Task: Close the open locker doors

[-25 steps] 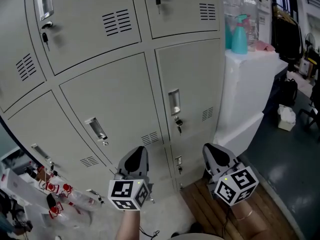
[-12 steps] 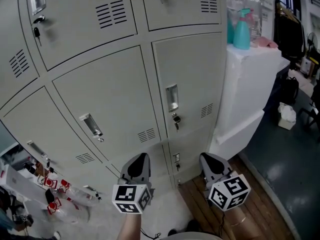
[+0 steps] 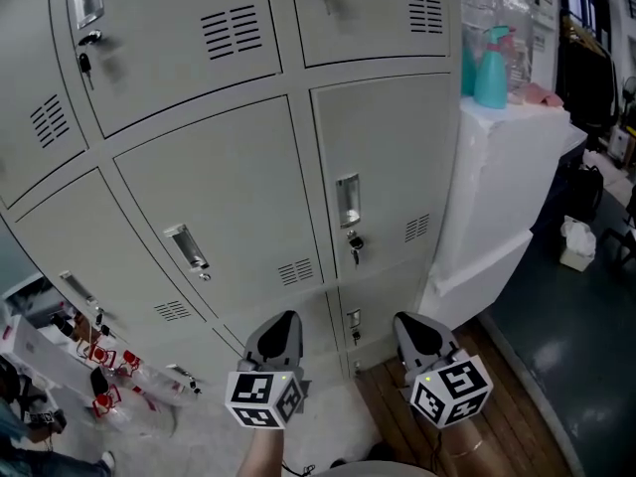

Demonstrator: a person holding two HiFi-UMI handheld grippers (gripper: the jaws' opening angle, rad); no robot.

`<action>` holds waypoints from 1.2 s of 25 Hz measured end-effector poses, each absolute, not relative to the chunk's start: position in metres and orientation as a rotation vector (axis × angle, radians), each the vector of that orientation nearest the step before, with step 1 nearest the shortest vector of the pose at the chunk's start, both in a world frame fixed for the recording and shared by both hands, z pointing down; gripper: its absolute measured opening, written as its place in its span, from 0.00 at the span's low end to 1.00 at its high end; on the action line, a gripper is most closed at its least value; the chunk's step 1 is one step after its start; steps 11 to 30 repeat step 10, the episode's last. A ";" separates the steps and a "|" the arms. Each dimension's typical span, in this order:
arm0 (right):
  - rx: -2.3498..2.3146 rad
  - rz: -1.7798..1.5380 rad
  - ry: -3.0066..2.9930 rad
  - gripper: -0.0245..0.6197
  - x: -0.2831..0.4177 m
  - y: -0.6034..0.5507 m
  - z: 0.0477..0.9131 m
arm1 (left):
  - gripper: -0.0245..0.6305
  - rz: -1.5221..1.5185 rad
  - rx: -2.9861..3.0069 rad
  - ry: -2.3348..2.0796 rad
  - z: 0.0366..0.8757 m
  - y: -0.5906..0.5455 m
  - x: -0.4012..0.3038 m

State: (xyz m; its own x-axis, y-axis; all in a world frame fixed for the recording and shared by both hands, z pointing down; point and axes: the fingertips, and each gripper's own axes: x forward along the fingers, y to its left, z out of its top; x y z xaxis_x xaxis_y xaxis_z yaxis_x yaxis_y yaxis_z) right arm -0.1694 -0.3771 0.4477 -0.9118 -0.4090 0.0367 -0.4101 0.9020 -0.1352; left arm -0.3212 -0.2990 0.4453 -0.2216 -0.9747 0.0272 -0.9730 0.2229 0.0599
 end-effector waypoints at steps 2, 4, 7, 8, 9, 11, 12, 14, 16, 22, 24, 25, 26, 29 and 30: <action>0.653 0.192 -3.055 0.02 -0.170 -0.379 0.447 | 0.07 -0.051 1.920 -2.414 0.445 -0.300 -0.319; 0.635 0.193 -3.059 0.02 -0.171 -0.379 0.446 | 0.07 -0.054 1.915 -2.414 0.445 -0.299 -0.317; 0.604 0.218 -3.066 0.02 -0.173 -0.376 0.448 | 0.07 -0.047 1.905 -2.407 0.450 -0.297 -0.311; 0.598 0.224 -3.066 0.02 -0.173 -0.376 0.448 | 0.07 -0.043 1.903 -2.403 0.452 -0.297 -0.309; 0.593 0.230 -3.066 0.02 -0.172 -0.375 0.449 | 0.07 -0.038 1.902 -2.399 0.453 -0.297 -0.307; 0.587 0.236 -3.066 0.02 -0.172 -0.375 0.450 | 0.07 -0.034 1.901 -2.395 0.455 -0.297 -0.305; 0.587 0.236 -3.066 0.02 -0.172 -0.375 0.450 | 0.07 -0.034 1.901 -2.395 0.455 -0.297 -0.305; 0.587 0.236 -3.066 0.02 -0.172 -0.375 0.450 | 0.07 -0.034 1.901 -2.395 0.455 -0.297 -0.305; 0.587 0.236 -3.066 0.02 -0.172 -0.375 0.450 | 0.07 -0.034 1.901 -2.395 0.455 -0.297 -0.305; 0.587 0.236 -3.066 0.02 -0.172 -0.375 0.450 | 0.07 -0.034 1.901 -2.395 0.455 -0.297 -0.305; 0.587 0.236 -3.066 0.02 -0.172 -0.375 0.450 | 0.07 -0.034 1.901 -2.395 0.455 -0.297 -0.305; 0.587 0.236 -3.066 0.02 -0.172 -0.375 0.450 | 0.07 -0.034 1.901 -2.395 0.455 -0.297 -0.305; 0.587 0.236 -3.066 0.02 -0.172 -0.375 0.450 | 0.07 -0.034 1.901 -2.395 0.455 -0.297 -0.305; 0.587 0.236 -3.066 0.02 -0.172 -0.375 0.450 | 0.07 -0.034 1.901 -2.395 0.455 -0.297 -0.305; 0.587 0.236 -3.066 0.02 -0.172 -0.375 0.450 | 0.07 -0.034 1.901 -2.395 0.455 -0.297 -0.305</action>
